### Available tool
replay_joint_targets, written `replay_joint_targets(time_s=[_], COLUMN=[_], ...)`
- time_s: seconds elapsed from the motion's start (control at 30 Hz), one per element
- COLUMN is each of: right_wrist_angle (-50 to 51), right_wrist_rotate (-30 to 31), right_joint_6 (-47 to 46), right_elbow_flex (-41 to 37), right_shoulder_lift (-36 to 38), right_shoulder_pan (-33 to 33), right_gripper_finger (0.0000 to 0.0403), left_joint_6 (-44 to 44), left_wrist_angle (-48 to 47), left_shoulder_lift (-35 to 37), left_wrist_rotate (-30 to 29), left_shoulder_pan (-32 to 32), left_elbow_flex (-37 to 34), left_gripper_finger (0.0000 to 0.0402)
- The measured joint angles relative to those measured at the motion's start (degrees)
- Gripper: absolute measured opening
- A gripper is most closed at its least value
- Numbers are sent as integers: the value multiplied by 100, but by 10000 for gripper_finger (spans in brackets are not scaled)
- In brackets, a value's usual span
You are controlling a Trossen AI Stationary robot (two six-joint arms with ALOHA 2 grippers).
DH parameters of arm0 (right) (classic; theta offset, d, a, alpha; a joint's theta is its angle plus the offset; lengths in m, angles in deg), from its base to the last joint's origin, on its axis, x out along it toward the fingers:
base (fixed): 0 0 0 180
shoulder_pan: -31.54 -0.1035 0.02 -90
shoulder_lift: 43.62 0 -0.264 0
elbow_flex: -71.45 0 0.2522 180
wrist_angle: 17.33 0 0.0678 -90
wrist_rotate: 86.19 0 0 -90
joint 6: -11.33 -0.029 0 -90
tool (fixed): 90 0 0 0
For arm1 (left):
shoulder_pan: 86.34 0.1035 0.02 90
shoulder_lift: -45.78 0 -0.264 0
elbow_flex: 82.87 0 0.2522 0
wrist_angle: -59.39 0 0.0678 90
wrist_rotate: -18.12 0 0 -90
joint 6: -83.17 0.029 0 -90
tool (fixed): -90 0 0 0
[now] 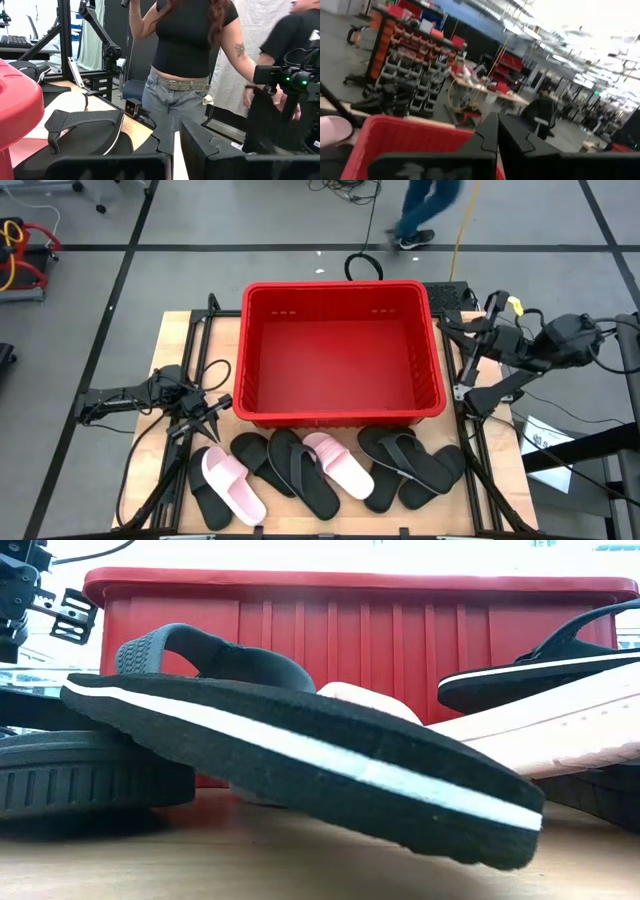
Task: Pick and place slides into bin
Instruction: Put the black slipper into the red bin
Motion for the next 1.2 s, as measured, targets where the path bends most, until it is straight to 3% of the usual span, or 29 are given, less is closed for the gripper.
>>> replay_joint_targets(time_s=[0.3, 0.47, 0.87, 1.0, 1.2], right_wrist_angle=[1323, 1869, 2801, 2814, 2812], right_wrist_rotate=[-46, -623, -2572, -2762, -3266], right_joint_6=[-1021, -1366, -2111, -2335, -2719], right_elbow_flex=[895, 1327, 1603, 1603, 1603], right_shoulder_lift=[-554, -965, -1388, -1381, -1312], right_shoulder_pan=[0, 0, 0, 0, 0], right_gripper_finger=[0, 0, 0, 0, 0], left_joint_6=[0, -96, -3231, -3693, -3547], left_wrist_angle=[0, 364, 3441, 3265, 2313], left_shoulder_lift=[0, -2, 0, -18, -408], left_wrist_rotate=[0, 0, 223, 159, 465], left_shoulder_pan=[-1, 1, 4, 79, 313], left_elbow_flex=[0, 0, 127, 621, 1787], left_gripper_finger=[1, 14, 26, 19, 3])
